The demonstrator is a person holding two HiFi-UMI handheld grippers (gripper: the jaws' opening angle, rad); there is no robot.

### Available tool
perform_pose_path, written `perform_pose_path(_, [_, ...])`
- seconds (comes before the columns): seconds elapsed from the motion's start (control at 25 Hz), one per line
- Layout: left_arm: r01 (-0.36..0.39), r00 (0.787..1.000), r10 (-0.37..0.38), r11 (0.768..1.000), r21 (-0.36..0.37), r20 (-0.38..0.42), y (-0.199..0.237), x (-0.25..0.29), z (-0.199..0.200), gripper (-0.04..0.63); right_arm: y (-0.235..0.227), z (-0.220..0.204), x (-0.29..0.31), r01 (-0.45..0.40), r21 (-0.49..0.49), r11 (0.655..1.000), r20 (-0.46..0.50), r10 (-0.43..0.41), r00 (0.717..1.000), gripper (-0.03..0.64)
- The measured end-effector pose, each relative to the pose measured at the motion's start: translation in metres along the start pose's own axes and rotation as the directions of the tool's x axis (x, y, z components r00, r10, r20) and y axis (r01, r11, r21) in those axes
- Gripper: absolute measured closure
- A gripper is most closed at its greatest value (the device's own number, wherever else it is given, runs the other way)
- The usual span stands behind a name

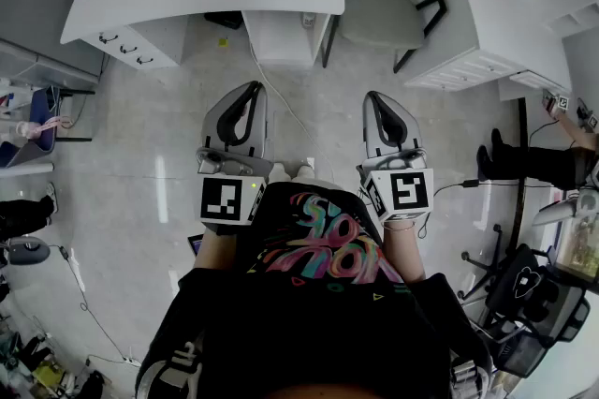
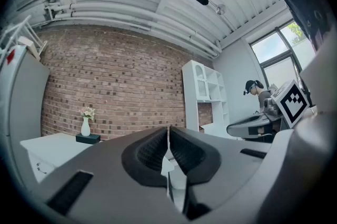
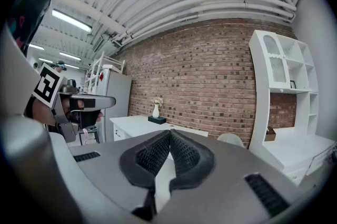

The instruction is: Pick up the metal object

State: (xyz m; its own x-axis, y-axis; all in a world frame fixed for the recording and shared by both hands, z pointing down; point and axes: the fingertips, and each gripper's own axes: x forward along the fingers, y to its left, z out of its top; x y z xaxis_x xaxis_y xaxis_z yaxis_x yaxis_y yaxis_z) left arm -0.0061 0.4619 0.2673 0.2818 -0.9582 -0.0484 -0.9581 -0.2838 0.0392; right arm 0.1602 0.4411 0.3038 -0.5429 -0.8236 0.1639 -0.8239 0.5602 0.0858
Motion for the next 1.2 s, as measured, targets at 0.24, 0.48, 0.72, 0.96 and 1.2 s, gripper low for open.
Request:
perform_pose_path(0.24, [0.012, 1.0, -0.011, 0.999, 0.05, -0.015, -0.004, 0.001, -0.004, 0.563, -0.007, 0.0, -0.003, -0.001, -0.001, 1.0, 0.01, 0.001, 1.0, 0.601])
perform_pose_path(0.48, [-0.008, 1.0, 0.01, 0.998, 0.068, -0.025, -0.015, -0.006, -0.008, 0.563, -0.014, -0.005, -0.014, -0.017, -0.003, 1.0, 0.018, 0.018, 1.0, 0.6])
perform_pose_path(0.72, [-0.039, 0.999, 0.04, 0.998, 0.047, -0.024, -0.025, -0.013, -0.018, 0.563, -0.018, -0.015, -0.02, -0.039, 0.001, 0.999, 0.024, 0.039, 0.999, 0.6])
perform_pose_path(0.96, [-0.051, 0.998, 0.053, 0.998, 0.039, -0.03, -0.016, 0.01, -0.024, 0.563, -0.028, -0.023, 0.002, -0.054, 0.014, 0.998, 0.008, 0.054, 0.999, 0.6])
perform_pose_path(1.2, [-0.049, 0.998, 0.05, 0.998, 0.037, -0.033, 0.023, 0.059, -0.031, 0.563, -0.044, -0.021, 0.061, -0.037, 0.022, 0.999, -0.003, 0.037, 0.999, 0.6])
